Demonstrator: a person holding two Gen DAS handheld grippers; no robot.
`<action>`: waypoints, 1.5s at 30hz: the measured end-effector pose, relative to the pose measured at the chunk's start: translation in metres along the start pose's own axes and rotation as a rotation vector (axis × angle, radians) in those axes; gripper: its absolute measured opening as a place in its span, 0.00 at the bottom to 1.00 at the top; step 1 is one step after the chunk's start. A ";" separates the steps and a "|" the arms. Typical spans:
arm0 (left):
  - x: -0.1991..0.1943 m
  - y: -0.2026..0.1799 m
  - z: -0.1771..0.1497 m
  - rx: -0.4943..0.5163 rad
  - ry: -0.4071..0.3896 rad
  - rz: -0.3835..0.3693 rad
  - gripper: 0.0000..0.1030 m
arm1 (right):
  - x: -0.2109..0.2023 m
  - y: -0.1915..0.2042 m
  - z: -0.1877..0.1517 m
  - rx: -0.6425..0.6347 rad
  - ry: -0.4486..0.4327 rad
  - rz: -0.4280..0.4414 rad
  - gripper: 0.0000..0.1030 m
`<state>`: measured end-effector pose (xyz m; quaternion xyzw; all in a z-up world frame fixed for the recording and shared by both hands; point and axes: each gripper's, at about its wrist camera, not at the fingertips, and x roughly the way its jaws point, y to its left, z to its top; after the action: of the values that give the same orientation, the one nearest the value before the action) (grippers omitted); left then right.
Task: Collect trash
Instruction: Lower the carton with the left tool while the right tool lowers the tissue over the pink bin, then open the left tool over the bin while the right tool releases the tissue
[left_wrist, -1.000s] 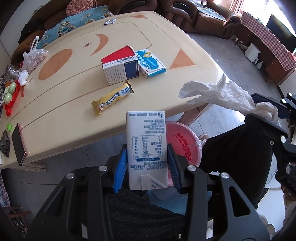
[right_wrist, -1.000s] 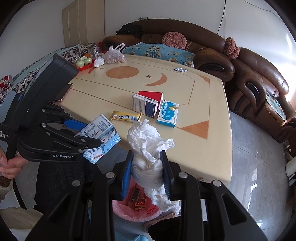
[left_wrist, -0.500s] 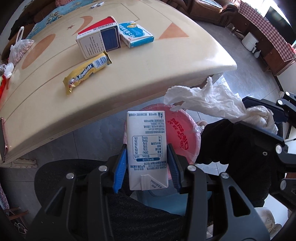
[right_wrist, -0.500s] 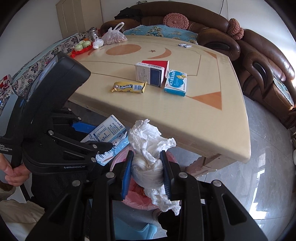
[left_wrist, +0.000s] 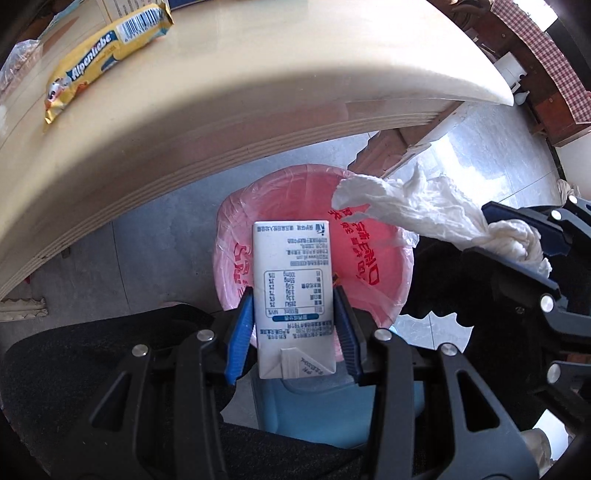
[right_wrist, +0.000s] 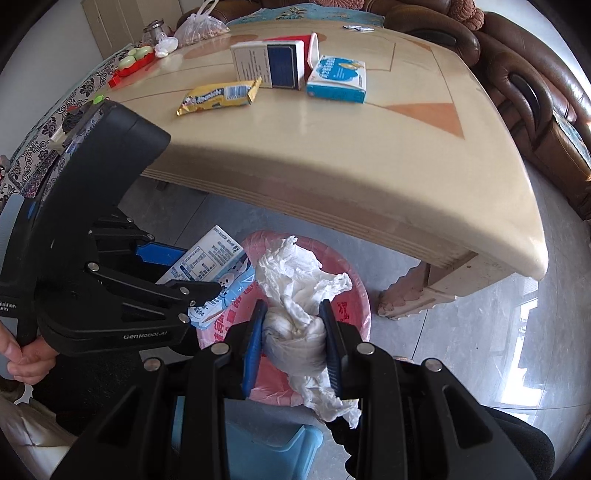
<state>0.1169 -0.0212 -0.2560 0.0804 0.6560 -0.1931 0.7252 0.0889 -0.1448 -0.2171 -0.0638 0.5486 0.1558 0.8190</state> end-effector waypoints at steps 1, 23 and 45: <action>0.006 0.000 0.001 -0.004 0.005 -0.005 0.40 | 0.006 -0.002 -0.001 0.006 0.011 -0.001 0.28; 0.105 0.015 0.005 -0.039 0.184 -0.010 0.40 | 0.125 -0.021 -0.018 0.060 0.231 0.034 0.29; 0.130 0.023 0.009 -0.046 0.260 0.011 0.68 | 0.145 -0.030 -0.022 0.113 0.266 0.063 0.57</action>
<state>0.1423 -0.0266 -0.3855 0.0914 0.7483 -0.1620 0.6367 0.1299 -0.1522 -0.3611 -0.0204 0.6619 0.1402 0.7361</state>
